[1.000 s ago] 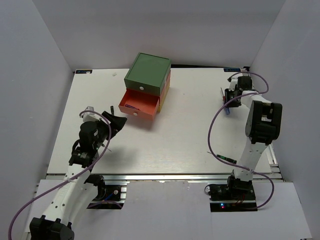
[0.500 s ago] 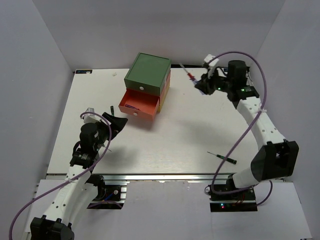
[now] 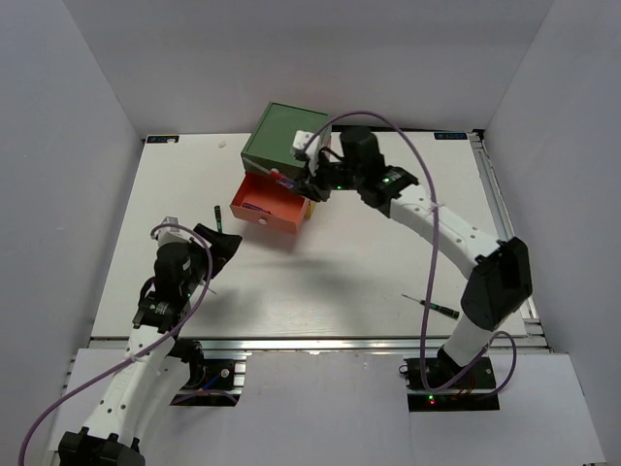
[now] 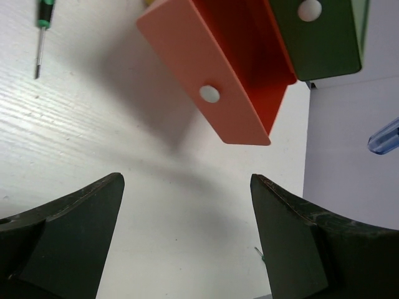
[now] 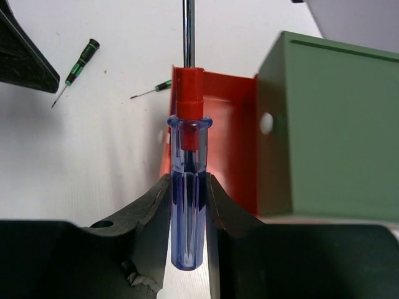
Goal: Sort the tools into containers
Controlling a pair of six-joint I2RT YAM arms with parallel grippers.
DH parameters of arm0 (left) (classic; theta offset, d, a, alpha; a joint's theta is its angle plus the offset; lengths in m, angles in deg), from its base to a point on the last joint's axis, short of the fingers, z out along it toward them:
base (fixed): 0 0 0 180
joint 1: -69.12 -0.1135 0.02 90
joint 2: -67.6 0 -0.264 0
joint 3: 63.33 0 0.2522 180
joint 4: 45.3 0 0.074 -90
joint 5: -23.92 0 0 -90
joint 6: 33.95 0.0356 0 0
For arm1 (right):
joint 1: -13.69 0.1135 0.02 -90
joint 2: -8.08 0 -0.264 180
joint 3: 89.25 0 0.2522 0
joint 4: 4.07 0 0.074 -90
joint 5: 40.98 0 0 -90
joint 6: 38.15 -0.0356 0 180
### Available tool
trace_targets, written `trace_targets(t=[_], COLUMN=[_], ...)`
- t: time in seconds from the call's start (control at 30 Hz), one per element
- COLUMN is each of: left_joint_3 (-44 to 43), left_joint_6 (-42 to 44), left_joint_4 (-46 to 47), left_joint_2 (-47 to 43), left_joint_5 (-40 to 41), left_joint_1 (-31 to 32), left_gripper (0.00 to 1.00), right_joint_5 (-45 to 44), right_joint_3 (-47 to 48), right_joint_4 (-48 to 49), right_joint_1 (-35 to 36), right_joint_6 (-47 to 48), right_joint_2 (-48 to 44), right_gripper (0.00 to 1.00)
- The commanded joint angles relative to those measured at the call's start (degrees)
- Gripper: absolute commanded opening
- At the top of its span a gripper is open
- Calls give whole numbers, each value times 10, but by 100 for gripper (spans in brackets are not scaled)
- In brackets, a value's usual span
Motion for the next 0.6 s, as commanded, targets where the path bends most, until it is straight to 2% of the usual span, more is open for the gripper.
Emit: trace_targets(t=[0.0, 0.2, 0.53, 0.57], left_joint_3=[-22, -20, -17, -16], left_joint_6=[-8, -12, -14, -15], left_joint_4=[-44, -58, -63, -63], left_joint_2=[-19, -37, -37, -38], left_joint_5=[38, 40, 30, 30], left_joint_1=[-3, -2, -2, -2], left_gripper=[93, 93, 93, 93], right_joint_5=[-43, -81, -131, -137], right_joint_3=[48, 85, 86, 82], right_joint_4=[44, 57, 77, 78], right_joint_1=[31, 54, 65, 65], right_joint_6=[-21, -41, -53, -53], right_joint_2=[32, 95, 156, 157], right_gripper=[0, 0, 0, 3])
